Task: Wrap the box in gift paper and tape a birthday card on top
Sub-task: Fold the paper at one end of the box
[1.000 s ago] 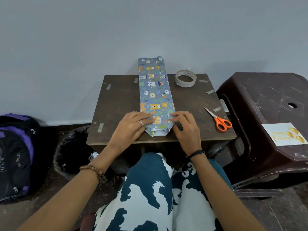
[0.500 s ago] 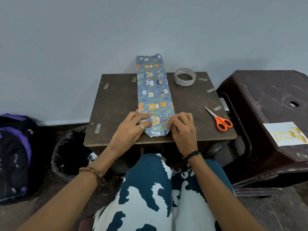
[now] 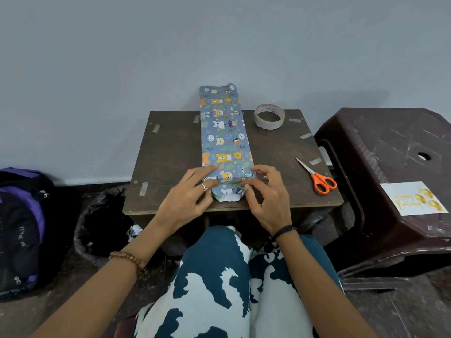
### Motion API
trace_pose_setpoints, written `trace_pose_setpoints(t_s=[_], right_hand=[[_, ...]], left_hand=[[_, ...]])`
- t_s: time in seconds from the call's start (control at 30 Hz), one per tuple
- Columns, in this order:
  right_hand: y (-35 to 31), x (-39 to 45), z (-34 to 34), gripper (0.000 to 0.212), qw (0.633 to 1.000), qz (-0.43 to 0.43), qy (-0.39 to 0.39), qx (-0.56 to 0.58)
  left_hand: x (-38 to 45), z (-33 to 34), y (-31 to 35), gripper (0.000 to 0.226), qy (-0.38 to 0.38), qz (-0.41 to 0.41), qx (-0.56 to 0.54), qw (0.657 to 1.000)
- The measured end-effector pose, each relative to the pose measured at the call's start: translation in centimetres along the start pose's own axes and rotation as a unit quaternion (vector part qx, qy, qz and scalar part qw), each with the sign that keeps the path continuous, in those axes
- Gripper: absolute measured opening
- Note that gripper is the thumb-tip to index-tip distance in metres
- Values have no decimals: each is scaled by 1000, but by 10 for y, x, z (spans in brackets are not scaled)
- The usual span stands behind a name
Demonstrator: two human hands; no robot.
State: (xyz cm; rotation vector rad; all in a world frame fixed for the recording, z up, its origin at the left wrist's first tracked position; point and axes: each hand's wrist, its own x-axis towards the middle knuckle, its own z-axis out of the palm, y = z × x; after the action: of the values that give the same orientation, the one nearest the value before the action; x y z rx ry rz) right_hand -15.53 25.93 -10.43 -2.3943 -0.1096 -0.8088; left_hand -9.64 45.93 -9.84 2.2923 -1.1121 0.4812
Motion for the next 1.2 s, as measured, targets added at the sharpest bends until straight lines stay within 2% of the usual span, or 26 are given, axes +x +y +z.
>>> trace_pose_setpoints(t_s=[0.1, 0.3, 0.53, 0.7, 0.83, 0.93, 1.2], right_hand=[[1, 2, 4, 14, 999, -10, 13, -40], [9, 7, 7, 39, 1000, 10, -4, 4], [12, 11, 14, 25, 997, -48, 42, -42], [13, 12, 15, 24, 997, -51, 39, -41], [11, 12, 15, 23, 998, -38, 39, -28], [9, 13, 13, 22, 999, -35, 35, -22], [6, 9, 4, 31, 999, -28, -18, -19]], left_hand=[[1, 2, 5, 25, 10, -30, 8, 999], [5, 6, 10, 16, 41, -77, -11, 996], [5, 6, -5, 10, 17, -27, 23, 999], [1, 8, -13, 17, 11, 0, 4, 1000], [-2, 5, -14, 34, -36, 13, -3, 999], [-2, 4, -12, 34, -51, 12, 13, 999], [1, 12, 0, 47, 23, -48, 19, 998]])
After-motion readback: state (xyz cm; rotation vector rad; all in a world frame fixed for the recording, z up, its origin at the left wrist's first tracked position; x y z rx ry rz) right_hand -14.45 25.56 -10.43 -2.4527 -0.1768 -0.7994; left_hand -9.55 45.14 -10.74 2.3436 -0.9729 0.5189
